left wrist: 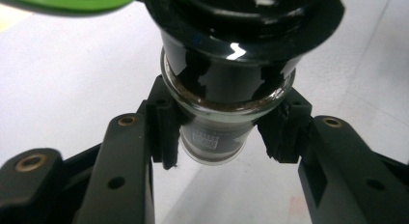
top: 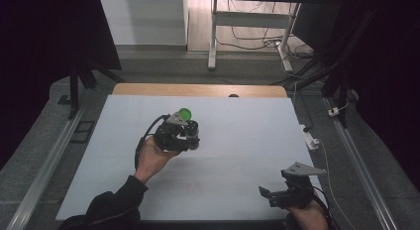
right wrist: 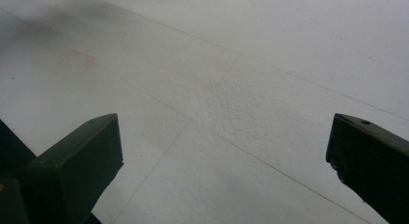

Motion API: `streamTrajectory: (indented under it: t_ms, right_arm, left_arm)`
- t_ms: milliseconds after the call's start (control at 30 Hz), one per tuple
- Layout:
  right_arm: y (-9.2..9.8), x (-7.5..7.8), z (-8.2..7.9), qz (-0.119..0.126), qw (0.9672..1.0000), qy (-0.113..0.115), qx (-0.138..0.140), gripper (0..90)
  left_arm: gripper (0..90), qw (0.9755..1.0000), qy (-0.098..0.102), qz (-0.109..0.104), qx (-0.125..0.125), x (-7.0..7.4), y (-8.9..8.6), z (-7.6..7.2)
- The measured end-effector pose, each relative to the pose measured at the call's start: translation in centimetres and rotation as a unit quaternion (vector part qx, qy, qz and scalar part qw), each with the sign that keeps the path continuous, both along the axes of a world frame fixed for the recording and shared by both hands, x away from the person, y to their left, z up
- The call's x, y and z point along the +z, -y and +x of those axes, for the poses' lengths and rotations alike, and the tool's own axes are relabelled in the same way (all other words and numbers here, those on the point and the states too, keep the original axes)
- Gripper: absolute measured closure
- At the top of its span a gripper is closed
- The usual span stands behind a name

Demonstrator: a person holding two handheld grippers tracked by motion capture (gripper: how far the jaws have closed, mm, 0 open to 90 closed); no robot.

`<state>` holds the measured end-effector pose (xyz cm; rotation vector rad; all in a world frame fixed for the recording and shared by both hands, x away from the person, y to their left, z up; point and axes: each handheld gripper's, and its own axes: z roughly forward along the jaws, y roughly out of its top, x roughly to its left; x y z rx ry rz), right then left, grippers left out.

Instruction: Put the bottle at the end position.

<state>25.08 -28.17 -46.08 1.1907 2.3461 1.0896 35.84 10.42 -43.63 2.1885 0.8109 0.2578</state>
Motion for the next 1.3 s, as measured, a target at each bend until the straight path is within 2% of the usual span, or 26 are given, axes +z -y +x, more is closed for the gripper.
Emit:
streamTrajectory:
  t_ms: [367, 533, 700, 800, 867, 1200, 1300]
  right_arm:
    - [0.1, 0.0, 0.0, 0.002, 1.0, -0.001, 0.0, 0.0]
    - [0.1, 0.0, 0.0, 0.004, 1.0, -0.001, 0.0, 0.0]
    - [0.0, 0.0, 0.0, 0.003, 1.0, -0.003, 0.0, 0.0]
    - [0.1, 0.0, 0.0, 0.003, 1.0, -0.003, 0.0, 0.0]
    - [0.1, 0.0, 0.0, 0.004, 1.0, -0.003, 0.0, 0.0]
    - [0.1, 0.0, 0.0, 0.003, 1.0, -0.003, 0.0, 0.0]
    - [0.1, 0.0, 0.0, 0.003, 1.0, -0.003, 0.0, 0.0]
  left_arm:
    - [53.6, 0.9999, 0.01, 0.01, 0.006, -0.6, 0.7, 2.3]
    - [53.6, 0.9998, 0.008, 0.014, 0.011, -1.5, 0.9, 3.2]
    - [53.6, 0.9999, 0.006, 0.009, 0.011, -2.0, 1.0, 4.1]
    - [53.6, 0.9998, 0.006, 0.017, 0.013, -2.3, 1.1, 4.6]
    - [53.5, 0.9996, 0.008, 0.024, 0.014, -2.6, 1.3, 4.9]
    - [53.6, 0.9996, 0.004, 0.021, 0.02, -4.0, 1.1, 5.9]
    - [53.6, 0.9995, 0.001, 0.029, 0.016, -4.6, 1.3, 6.0]
